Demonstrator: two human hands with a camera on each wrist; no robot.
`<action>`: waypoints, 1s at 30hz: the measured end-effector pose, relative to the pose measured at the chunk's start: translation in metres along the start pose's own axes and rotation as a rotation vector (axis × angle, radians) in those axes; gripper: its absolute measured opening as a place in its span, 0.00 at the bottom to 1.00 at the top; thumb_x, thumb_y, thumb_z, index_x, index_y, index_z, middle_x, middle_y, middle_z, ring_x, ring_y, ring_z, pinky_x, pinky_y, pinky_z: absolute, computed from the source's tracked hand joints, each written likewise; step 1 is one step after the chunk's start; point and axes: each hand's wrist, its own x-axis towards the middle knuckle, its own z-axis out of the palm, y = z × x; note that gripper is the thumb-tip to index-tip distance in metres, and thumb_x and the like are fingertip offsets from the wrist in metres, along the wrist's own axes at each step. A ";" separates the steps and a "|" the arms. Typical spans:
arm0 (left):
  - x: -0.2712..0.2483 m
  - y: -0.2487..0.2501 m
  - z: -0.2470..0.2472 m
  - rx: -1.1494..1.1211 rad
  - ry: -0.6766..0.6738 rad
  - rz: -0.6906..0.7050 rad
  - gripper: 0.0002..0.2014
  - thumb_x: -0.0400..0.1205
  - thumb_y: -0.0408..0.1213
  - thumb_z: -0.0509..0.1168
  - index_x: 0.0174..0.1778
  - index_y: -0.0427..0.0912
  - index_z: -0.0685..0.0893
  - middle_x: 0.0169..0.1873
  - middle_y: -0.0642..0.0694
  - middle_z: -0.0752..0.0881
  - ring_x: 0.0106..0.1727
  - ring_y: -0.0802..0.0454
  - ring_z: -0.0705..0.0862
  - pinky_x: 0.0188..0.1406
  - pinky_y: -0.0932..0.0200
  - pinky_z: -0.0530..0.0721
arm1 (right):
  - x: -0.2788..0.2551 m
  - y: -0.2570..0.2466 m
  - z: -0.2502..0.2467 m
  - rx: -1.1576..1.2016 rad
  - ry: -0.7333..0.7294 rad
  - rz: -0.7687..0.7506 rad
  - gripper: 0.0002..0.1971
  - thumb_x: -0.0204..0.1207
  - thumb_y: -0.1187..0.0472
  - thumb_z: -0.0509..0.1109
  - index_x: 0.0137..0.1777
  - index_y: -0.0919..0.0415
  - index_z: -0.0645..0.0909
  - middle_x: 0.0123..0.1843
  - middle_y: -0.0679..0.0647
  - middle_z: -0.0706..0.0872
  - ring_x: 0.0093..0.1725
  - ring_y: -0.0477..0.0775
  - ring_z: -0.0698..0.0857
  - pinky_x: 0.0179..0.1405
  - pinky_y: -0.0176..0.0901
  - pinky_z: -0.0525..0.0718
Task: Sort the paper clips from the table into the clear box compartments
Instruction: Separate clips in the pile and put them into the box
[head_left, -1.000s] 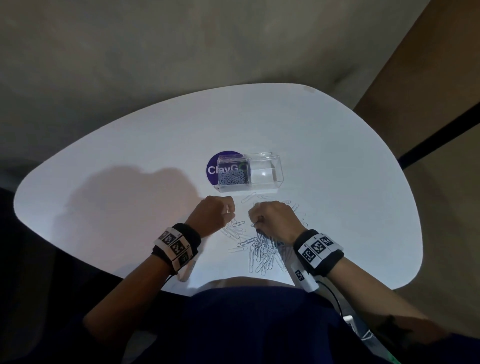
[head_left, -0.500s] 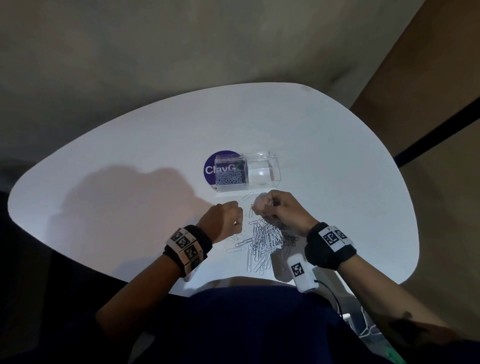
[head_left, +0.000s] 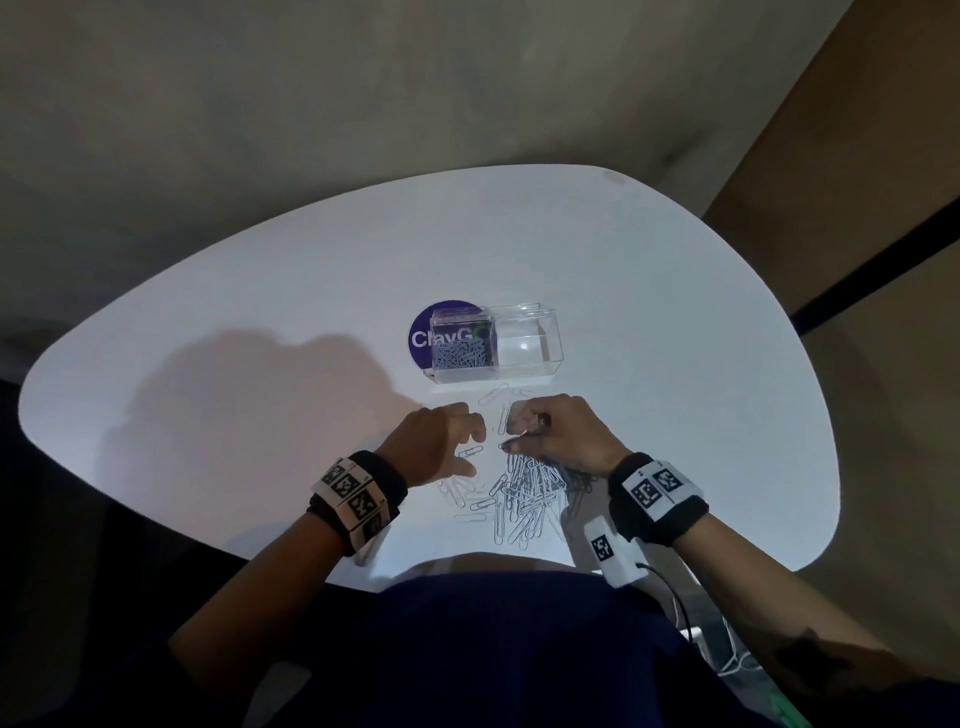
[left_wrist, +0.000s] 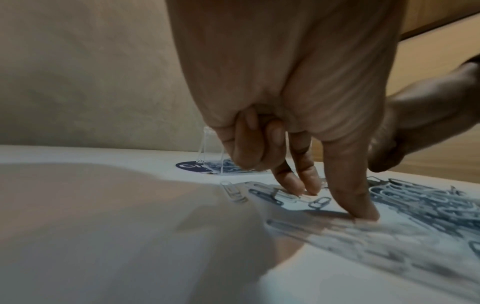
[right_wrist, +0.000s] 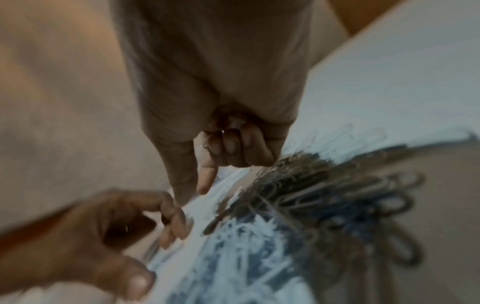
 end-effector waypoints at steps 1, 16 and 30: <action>0.000 0.000 0.000 -0.013 0.002 0.001 0.20 0.69 0.49 0.78 0.54 0.49 0.82 0.46 0.54 0.82 0.37 0.56 0.76 0.40 0.58 0.72 | 0.000 0.002 0.003 -0.138 -0.007 -0.037 0.12 0.66 0.55 0.85 0.43 0.56 0.87 0.40 0.49 0.90 0.39 0.47 0.86 0.43 0.44 0.83; -0.003 0.013 0.013 0.059 0.064 0.009 0.06 0.78 0.37 0.65 0.38 0.37 0.81 0.38 0.44 0.81 0.34 0.43 0.81 0.37 0.46 0.81 | 0.001 0.005 0.012 -0.459 -0.026 -0.129 0.13 0.66 0.52 0.82 0.38 0.52 0.79 0.38 0.44 0.87 0.38 0.48 0.84 0.39 0.45 0.82; 0.002 0.016 -0.038 -1.213 -0.188 -0.437 0.02 0.76 0.32 0.63 0.38 0.39 0.78 0.25 0.48 0.74 0.23 0.55 0.64 0.19 0.66 0.59 | 0.005 -0.017 0.006 0.432 -0.116 0.131 0.05 0.73 0.69 0.72 0.42 0.73 0.80 0.50 0.76 0.85 0.29 0.51 0.75 0.24 0.38 0.70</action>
